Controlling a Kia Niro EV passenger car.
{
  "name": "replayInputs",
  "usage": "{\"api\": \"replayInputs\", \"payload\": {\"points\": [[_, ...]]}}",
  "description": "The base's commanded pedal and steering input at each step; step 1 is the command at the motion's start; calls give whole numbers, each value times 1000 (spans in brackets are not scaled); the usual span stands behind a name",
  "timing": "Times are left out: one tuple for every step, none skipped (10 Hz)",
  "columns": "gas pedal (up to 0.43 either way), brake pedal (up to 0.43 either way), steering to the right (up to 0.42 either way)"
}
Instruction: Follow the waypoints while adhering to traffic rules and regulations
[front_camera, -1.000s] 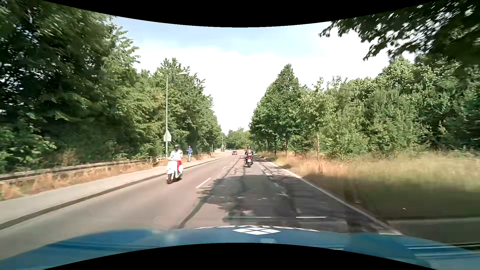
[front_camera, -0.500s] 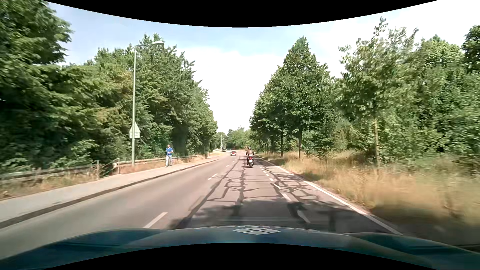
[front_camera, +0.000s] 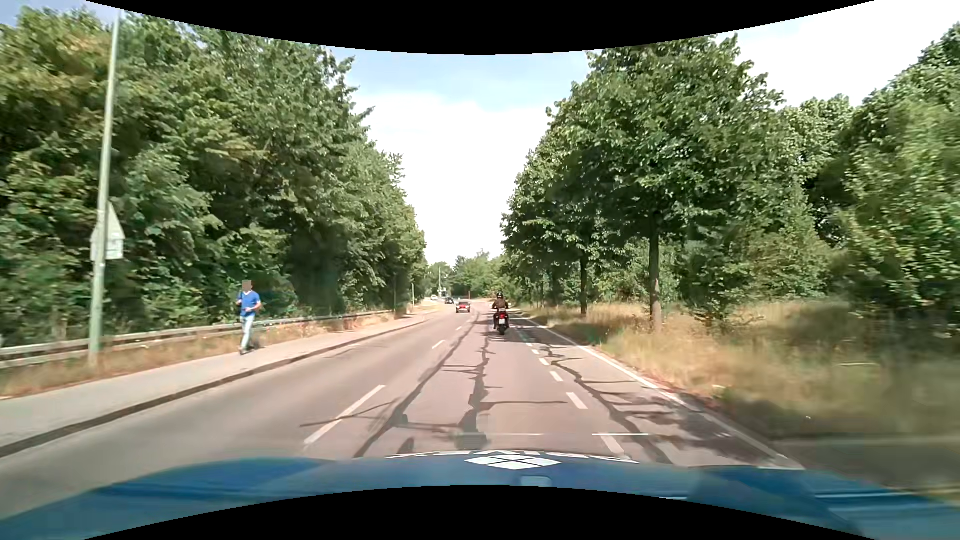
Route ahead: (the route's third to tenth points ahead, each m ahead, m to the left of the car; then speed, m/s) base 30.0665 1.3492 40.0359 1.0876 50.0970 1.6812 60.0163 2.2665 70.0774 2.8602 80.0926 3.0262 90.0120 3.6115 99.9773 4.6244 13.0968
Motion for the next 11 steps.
{"api": "replayInputs", "payload": {"points": [[39,0,-5],[28,0,-4],[0,0,-5],[0,0,-4],[0,0,-5],[0,0,-4],[0,0,-5],[0,0,-4],[8,0,-4],[8,0,-5],[8,0,-4]]}}
